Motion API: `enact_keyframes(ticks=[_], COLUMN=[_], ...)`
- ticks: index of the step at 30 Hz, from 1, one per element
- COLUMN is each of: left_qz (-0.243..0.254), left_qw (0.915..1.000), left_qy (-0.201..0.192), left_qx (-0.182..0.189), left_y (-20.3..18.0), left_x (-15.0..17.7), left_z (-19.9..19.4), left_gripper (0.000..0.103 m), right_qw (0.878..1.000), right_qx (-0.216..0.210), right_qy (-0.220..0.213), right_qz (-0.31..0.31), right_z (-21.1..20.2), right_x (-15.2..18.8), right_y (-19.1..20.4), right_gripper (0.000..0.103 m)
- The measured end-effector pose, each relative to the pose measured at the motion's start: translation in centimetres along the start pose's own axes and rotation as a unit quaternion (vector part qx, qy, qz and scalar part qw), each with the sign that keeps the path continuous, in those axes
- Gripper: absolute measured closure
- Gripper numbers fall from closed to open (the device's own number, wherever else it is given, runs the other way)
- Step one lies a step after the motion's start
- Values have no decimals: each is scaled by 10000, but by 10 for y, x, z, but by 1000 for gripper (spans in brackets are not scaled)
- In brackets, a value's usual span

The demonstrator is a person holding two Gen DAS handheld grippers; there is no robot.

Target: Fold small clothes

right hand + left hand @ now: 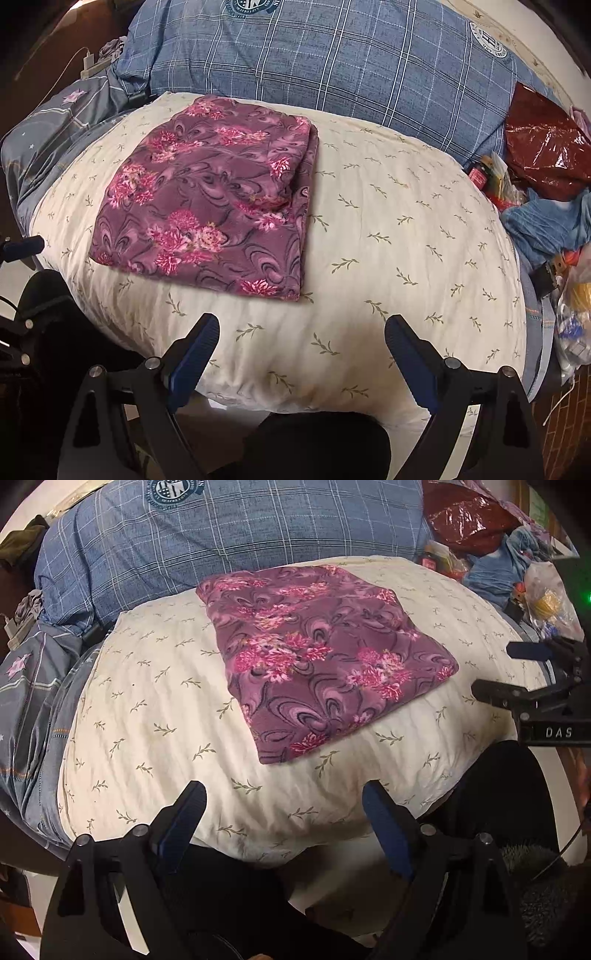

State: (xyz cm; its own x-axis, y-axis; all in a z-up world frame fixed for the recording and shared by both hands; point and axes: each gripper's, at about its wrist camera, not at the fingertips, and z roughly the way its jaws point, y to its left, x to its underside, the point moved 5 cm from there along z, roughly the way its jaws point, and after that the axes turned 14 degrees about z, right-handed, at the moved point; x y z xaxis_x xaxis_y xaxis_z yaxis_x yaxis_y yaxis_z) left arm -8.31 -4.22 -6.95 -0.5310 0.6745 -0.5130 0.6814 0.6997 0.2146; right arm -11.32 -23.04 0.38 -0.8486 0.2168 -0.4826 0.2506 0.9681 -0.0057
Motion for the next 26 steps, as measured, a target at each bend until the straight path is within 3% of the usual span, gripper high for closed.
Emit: enact_keyframes(ticks=[6, 13, 26], left_qz=[-23, 197, -170], left_qw=[10000, 9996, 9996], left_qy=[21, -147, 102], left_qx=[47, -161, -208], left_y=[1, 9, 39], left_x=[1, -3, 12], left_z=[1, -9, 3], left_gripper=[16, 16, 16], right_qw=[10000, 10000, 9999], right_qx=[-52, -47, 27], right_qy=[34, 47, 125], right_qz=[68, 63, 2], right_z=[0, 0, 2], right_x=[1, 1, 3], right_y=[-2, -3, -12], right_gripper=[11, 11, 7])
